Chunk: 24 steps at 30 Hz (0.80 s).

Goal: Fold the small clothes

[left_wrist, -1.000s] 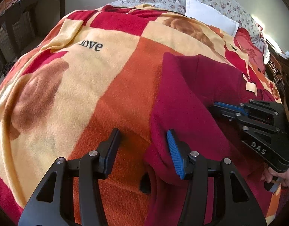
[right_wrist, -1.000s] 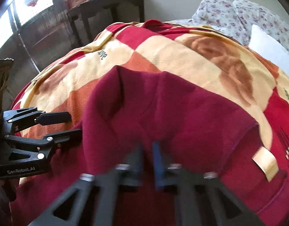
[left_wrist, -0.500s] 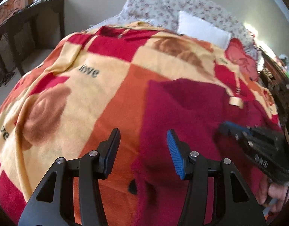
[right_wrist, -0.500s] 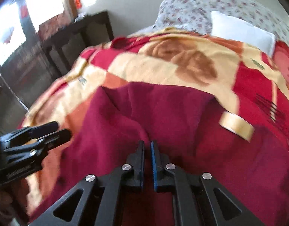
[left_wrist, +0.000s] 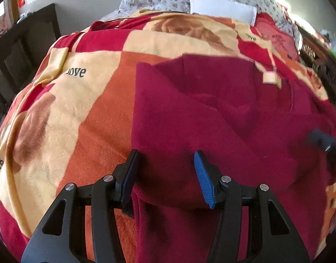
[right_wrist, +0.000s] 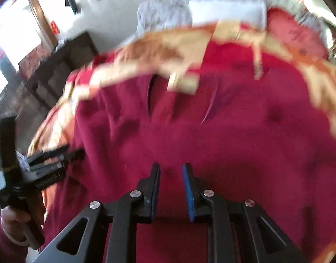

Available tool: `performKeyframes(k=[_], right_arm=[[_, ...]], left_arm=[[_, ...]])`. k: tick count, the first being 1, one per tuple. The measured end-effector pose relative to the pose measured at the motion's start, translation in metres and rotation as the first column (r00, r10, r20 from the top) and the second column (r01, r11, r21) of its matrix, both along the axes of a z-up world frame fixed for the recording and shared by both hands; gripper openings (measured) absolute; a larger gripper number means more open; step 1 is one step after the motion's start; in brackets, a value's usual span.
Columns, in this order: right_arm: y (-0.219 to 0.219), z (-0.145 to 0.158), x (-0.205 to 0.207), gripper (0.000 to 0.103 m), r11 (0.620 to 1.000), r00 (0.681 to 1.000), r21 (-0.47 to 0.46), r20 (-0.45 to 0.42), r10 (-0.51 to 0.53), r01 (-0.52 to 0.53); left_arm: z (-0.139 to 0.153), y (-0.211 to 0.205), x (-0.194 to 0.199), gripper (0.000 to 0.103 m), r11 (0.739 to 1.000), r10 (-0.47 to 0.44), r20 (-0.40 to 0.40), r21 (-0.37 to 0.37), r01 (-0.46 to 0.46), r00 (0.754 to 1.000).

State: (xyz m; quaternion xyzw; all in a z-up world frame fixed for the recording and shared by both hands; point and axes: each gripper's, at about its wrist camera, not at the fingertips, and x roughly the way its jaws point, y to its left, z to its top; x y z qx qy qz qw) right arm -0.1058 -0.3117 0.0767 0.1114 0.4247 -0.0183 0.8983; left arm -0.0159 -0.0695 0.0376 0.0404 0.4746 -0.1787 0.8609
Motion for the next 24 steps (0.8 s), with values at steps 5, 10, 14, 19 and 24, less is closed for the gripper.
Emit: performKeyframes(k=[5,10,14,19,24], right_arm=[[-0.025,0.041,-0.007,0.059,0.971,0.992,-0.211,0.093,-0.091,0.109],[-0.039,0.025,0.013,0.061,0.940,0.996,-0.332,-0.013,-0.089,0.079],[-0.056,0.008,0.017,0.060,0.926,0.995,-0.371,-0.037,-0.093,0.073],[-0.092,0.018,0.000,0.022,0.976,0.993,-0.186,0.029,-0.111,0.115],[-0.124,0.047,-0.037,0.016,0.985,0.979,-0.018,0.115,-0.166,0.169]], left_arm=[[0.012,0.003,-0.002,0.051,0.998,0.021,-0.003,-0.060,-0.022,1.000],[0.010,-0.003,-0.010,0.051,0.999,-0.007,-0.017,-0.038,0.006,1.000],[0.010,-0.003,-0.010,0.051,1.000,-0.001,-0.018,-0.031,0.001,1.000],[0.012,0.001,-0.010,0.051,0.999,0.012,-0.022,-0.034,-0.013,1.000],[0.019,0.003,-0.015,0.051,0.998,0.015,-0.018,-0.053,-0.016,1.000]])
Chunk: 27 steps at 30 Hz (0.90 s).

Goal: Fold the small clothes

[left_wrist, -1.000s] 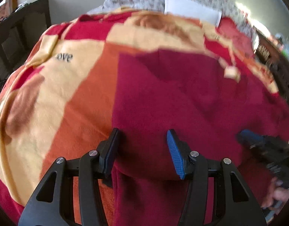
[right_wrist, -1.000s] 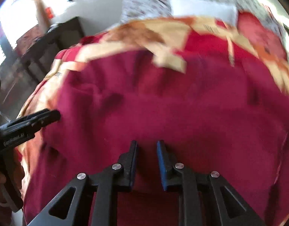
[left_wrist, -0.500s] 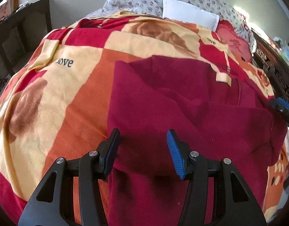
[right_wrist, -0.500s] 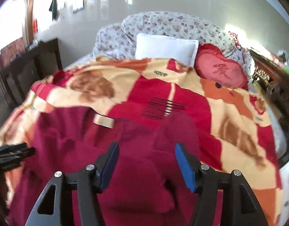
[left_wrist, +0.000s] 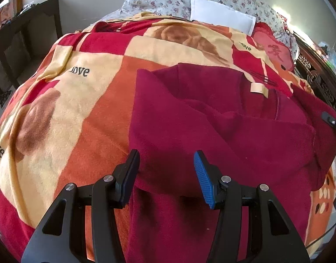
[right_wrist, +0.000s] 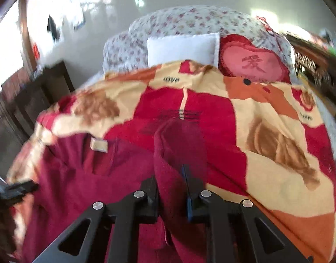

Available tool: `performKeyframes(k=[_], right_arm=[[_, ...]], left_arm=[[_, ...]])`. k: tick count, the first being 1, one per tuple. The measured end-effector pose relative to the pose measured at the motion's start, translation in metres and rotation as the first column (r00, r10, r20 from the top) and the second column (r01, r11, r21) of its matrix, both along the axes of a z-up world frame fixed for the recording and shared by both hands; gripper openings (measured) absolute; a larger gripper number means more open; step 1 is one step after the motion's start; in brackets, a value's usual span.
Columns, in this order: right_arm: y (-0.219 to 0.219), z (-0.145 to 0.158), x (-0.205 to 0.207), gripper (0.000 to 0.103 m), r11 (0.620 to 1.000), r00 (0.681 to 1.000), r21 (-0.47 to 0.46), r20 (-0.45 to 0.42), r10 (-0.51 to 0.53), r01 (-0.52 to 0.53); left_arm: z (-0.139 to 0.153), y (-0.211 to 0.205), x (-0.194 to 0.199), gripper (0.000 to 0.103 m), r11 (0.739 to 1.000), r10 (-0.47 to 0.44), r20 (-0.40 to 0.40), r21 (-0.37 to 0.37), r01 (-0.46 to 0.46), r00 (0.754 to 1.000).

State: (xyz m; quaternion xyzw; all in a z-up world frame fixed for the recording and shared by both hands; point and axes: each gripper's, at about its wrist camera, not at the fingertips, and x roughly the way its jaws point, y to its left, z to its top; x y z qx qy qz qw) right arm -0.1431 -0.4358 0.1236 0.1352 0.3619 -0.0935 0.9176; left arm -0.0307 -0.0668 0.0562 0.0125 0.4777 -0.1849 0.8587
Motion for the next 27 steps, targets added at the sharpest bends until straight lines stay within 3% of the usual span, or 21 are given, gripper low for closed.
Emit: performKeyframes(k=[5,11,15,18,21,25,27], right_arm=[[-0.023,0.020,-0.032,0.015,0.992,0.997,0.125,0.075,-0.031,0.021],[-0.025,0.025,-0.055,0.015,0.987,0.994,0.155,0.095,-0.046,0.031],[-0.015,0.027,-0.066,0.015,0.973,0.991,0.229,0.136,0.000,-0.031],[0.005,0.037,-0.067,0.015,0.959,0.980,0.246,0.175,0.097,-0.139],[0.025,0.052,-0.067,0.015,0.912,0.943,0.291,0.249,0.219,-0.289],[0.051,0.059,-0.059,0.015,0.792,0.864,0.367,0.329,0.381,-0.489],[0.059,0.048,-0.046,0.017,0.782,0.874,0.394,0.277,0.399,-0.482]], left_arm=[[0.011,-0.005,-0.007,0.051,1.000,-0.009,0.010,-0.020,0.009,1.000],[0.025,-0.013,-0.020,0.051,0.999,-0.035,0.033,-0.021,0.035,0.999],[0.033,-0.016,-0.030,0.051,0.999,-0.047,0.048,-0.017,0.048,0.998],[0.036,-0.015,-0.033,0.051,0.999,-0.042,0.048,-0.023,0.044,0.998],[0.042,-0.009,-0.036,0.051,0.999,-0.028,0.056,-0.036,0.030,0.998],[0.052,0.001,-0.039,0.051,0.999,0.003,0.078,-0.050,0.001,0.997],[0.054,0.006,-0.039,0.051,0.998,0.019,0.079,-0.060,-0.015,0.997]])
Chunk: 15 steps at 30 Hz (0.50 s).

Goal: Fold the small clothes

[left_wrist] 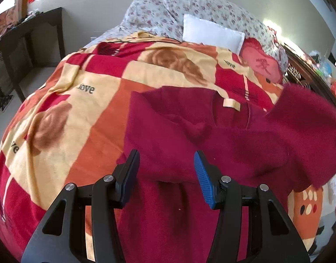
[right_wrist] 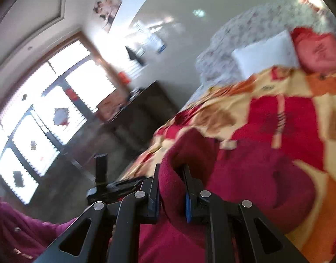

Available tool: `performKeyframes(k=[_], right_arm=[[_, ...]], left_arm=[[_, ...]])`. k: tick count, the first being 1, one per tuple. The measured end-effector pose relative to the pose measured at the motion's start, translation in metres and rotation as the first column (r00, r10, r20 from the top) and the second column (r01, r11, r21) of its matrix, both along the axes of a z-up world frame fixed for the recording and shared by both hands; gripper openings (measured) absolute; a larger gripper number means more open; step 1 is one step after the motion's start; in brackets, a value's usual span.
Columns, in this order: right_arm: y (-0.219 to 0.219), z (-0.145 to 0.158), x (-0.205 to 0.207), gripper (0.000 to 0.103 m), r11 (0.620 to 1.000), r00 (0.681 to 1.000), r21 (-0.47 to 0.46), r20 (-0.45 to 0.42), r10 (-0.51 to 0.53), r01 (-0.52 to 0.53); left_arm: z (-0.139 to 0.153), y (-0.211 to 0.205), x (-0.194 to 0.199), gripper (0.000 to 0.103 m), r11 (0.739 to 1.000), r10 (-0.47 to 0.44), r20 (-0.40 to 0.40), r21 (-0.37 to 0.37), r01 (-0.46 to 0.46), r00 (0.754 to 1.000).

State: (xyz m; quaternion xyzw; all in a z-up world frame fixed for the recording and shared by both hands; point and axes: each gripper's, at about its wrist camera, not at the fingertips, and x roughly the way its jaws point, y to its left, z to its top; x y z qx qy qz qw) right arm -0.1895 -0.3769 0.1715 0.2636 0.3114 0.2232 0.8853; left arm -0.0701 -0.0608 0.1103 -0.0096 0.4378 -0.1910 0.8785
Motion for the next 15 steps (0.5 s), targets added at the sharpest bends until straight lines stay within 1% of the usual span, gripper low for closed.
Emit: performKeyframes(k=[2,3,4,6,8,10,12,13,15], right_arm=[[0.001,-0.016,0.013,0.035,0.990,0.989,-0.099,-0.103,-0.106,0.096],[-0.001,-0.019,0.014,0.047,0.986,0.984,-0.111,-0.116,-0.138,0.125],[-0.006,-0.023,0.013,0.050,0.981,0.977,-0.102,-0.121,-0.177,0.165],[-0.015,-0.028,0.004,0.050,0.975,0.968,-0.042,-0.117,-0.222,0.219],[-0.022,-0.029,-0.008,0.051,0.967,0.960,-0.016,-0.118,-0.256,0.256],[-0.030,-0.029,-0.022,0.051,0.960,0.954,-0.019,-0.113,-0.279,0.278],[-0.029,-0.034,-0.035,0.051,0.960,0.953,-0.032,-0.121,-0.279,0.277],[-0.025,-0.037,-0.040,0.052,0.961,0.951,-0.036,-0.138,-0.277,0.274],[-0.019,-0.052,-0.049,0.052,0.967,0.948,-0.035,-0.189,-0.255,0.253]], left_arm=[[0.001,0.003,0.000,0.051,1.000,0.008,-0.003,-0.002,-0.008,1.000],[0.001,0.004,0.000,0.051,1.000,0.010,-0.003,0.000,-0.010,1.000],[0.001,0.006,0.000,0.051,1.000,0.010,-0.002,0.004,-0.010,1.000],[0.000,0.007,-0.002,0.051,1.000,0.003,0.000,0.007,-0.003,1.000],[-0.003,0.007,-0.001,0.051,1.000,-0.011,-0.008,0.003,0.011,1.000],[-0.005,0.007,-0.002,0.051,1.000,-0.016,-0.013,-0.006,0.016,1.000],[-0.011,0.005,-0.004,0.051,0.999,-0.041,-0.025,-0.034,0.040,0.999],[-0.014,0.004,-0.005,0.051,0.998,-0.053,-0.030,-0.044,0.051,0.998],[-0.023,-0.002,-0.011,0.051,0.992,-0.104,-0.056,-0.082,0.100,0.993]])
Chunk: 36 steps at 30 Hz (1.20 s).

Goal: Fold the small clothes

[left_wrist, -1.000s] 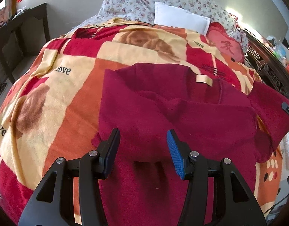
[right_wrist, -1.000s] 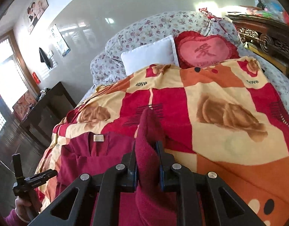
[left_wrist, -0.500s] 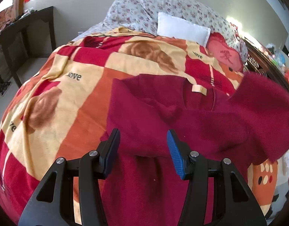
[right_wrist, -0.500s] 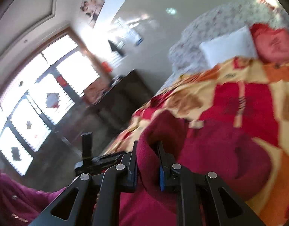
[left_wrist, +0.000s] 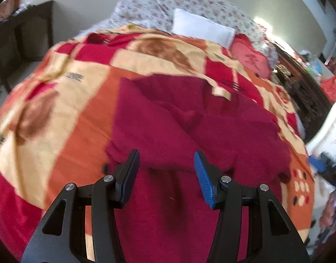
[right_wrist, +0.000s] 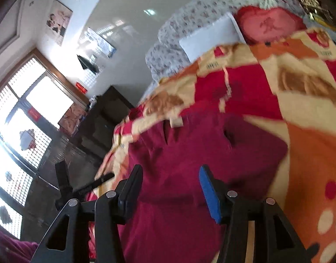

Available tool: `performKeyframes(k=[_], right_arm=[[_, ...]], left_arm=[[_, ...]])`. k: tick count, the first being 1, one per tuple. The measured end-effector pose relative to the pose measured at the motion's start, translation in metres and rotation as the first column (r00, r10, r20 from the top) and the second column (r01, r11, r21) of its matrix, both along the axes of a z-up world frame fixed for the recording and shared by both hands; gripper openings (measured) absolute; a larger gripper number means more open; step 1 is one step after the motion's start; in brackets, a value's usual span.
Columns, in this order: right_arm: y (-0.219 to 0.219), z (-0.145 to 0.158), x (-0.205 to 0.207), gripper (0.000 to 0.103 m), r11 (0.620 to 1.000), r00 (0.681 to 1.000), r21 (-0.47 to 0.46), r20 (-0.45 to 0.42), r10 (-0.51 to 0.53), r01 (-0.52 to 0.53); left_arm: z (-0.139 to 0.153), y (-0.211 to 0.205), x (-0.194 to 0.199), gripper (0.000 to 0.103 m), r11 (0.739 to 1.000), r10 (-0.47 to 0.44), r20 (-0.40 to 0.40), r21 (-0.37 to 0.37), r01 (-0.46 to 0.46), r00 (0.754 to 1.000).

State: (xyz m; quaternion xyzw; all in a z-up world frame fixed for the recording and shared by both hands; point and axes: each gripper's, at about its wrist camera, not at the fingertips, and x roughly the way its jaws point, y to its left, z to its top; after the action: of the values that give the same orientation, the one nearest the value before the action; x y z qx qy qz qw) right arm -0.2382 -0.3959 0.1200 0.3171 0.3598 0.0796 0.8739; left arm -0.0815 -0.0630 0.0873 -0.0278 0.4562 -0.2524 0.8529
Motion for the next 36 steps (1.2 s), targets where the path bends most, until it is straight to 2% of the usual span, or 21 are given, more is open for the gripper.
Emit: performKeyframes(k=[5,8,11,17,18,20,21,22,25,27,29,32,33,35,36], right_arm=[[0.034,-0.044,0.000,0.052,0.998,0.994,-0.004,-0.091,0.065,-0.066],[0.046,-0.067,0.010,0.052,0.998,0.991,0.014,-0.113,0.067,-0.066],[0.046,-0.083,0.020,0.052,1.000,0.993,0.012,-0.117,0.029,-0.028],[0.045,-0.103,0.047,0.052,1.000,0.996,0.021,-0.091,-0.008,0.010],[0.045,-0.104,0.047,0.048,0.999,0.996,0.030,-0.090,-0.015,0.018],[0.048,-0.099,0.048,0.034,0.999,0.997,0.045,-0.073,-0.001,0.005],[0.051,-0.095,0.049,0.022,0.998,0.998,0.054,-0.055,0.024,-0.021],[0.053,-0.089,0.051,0.016,0.997,0.998,0.063,-0.042,0.043,-0.040],[0.058,-0.068,0.060,0.016,0.988,0.994,0.106,0.011,0.112,-0.112],[0.059,-0.050,0.075,0.016,0.992,0.992,0.043,0.039,0.119,-0.120],[0.055,-0.038,0.099,0.016,0.994,0.994,0.001,0.039,0.106,-0.106],[0.033,-0.038,0.146,0.016,0.996,0.999,0.077,0.019,0.034,-0.036],[0.028,-0.040,0.157,0.019,0.995,1.000,0.104,-0.011,0.009,-0.008],[0.019,-0.044,0.169,0.037,0.982,0.999,0.188,-0.044,-0.012,0.020],[0.019,-0.044,0.172,0.059,0.973,1.000,0.232,-0.028,-0.006,0.012]], left_arm=[[-0.018,-0.015,-0.018,0.051,0.995,-0.098,-0.059,-0.031,0.097,0.993],[-0.021,-0.022,-0.029,0.051,0.991,-0.134,-0.043,0.005,0.134,0.990],[-0.022,-0.020,-0.032,0.051,0.990,-0.135,-0.031,0.031,0.136,0.990],[-0.031,-0.009,-0.025,0.051,0.996,-0.089,-0.074,0.005,0.090,0.993],[-0.032,-0.008,-0.025,0.051,0.996,-0.087,-0.076,0.007,0.088,0.993],[-0.033,-0.006,-0.024,0.051,0.996,-0.083,-0.074,0.010,0.084,0.994],[-0.034,-0.004,-0.023,0.051,0.997,-0.079,-0.073,0.012,0.080,0.994],[-0.034,-0.003,-0.022,0.051,0.997,-0.074,-0.073,0.012,0.075,0.995],[-0.033,0.004,-0.015,0.051,0.999,-0.046,-0.075,-0.001,0.046,0.996],[-0.031,0.008,-0.011,0.051,1.000,-0.024,-0.072,-0.012,0.023,0.997],[-0.028,0.010,-0.008,0.051,1.000,-0.011,-0.069,-0.016,0.010,0.998],[-0.022,0.013,-0.007,0.051,1.000,-0.005,-0.062,-0.024,0.004,0.998],[-0.019,0.013,-0.007,0.051,1.000,-0.008,-0.055,-0.027,0.007,0.998],[-0.015,0.013,-0.008,0.051,1.000,-0.014,-0.039,-0.025,0.013,0.999],[-0.014,0.013,-0.008,0.051,1.000,-0.017,-0.033,-0.023,0.016,0.999]])
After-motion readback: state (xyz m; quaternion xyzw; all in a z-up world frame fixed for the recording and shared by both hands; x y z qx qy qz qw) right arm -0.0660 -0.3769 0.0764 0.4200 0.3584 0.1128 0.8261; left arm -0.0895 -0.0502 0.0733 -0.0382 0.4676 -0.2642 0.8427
